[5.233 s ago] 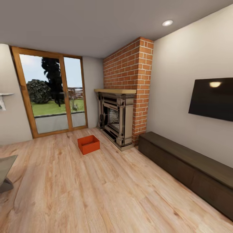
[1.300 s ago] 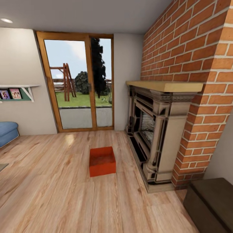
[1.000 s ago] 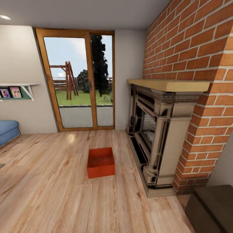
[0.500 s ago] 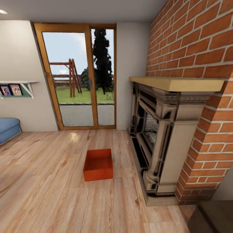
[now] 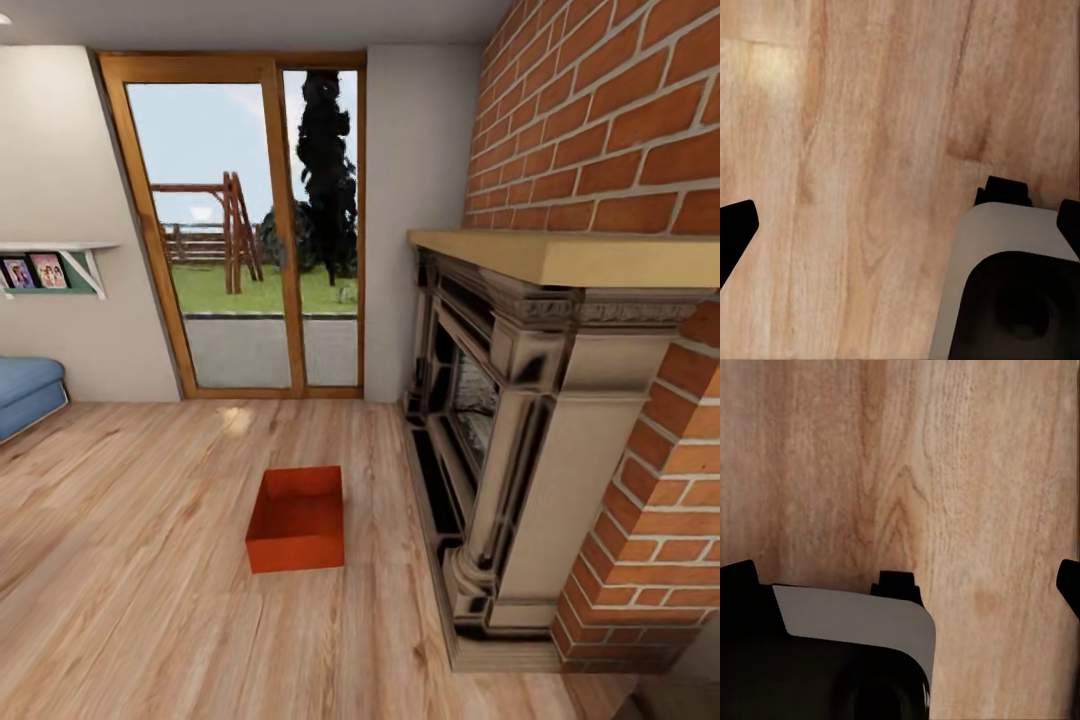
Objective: Move the two storage containers from the living room to the garage. In the garage, place one container on the floor and stack the other container on top of it (either order is fine).
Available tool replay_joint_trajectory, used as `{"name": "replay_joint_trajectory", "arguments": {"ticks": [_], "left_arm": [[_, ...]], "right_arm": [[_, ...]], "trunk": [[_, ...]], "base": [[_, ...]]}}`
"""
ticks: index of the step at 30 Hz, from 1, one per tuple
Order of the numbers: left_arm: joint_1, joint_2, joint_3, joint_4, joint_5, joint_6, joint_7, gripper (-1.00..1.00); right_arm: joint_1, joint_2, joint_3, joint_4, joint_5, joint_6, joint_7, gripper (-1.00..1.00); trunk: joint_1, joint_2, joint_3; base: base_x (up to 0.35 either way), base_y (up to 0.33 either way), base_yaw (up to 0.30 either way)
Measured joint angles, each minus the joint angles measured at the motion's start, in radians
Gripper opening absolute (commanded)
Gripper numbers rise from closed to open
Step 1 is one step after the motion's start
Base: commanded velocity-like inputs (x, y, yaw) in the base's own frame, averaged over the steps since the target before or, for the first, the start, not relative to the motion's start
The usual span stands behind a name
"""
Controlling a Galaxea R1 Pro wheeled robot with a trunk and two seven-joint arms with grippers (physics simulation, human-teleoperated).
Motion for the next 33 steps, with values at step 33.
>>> {"name": "replay_joint_trajectory", "arguments": {"ticks": [33], "left_arm": [[0.0,0.013,0.001,-0.001,0.001,-0.001,-0.035,1.0]], "right_arm": [[0.0,-0.012,0.001,-0.004,0.002,-0.001,0.001,1.0]], "trunk": [[0.0,0.0,-0.001]], "base": [[0.333,0.097,0.001]]}}
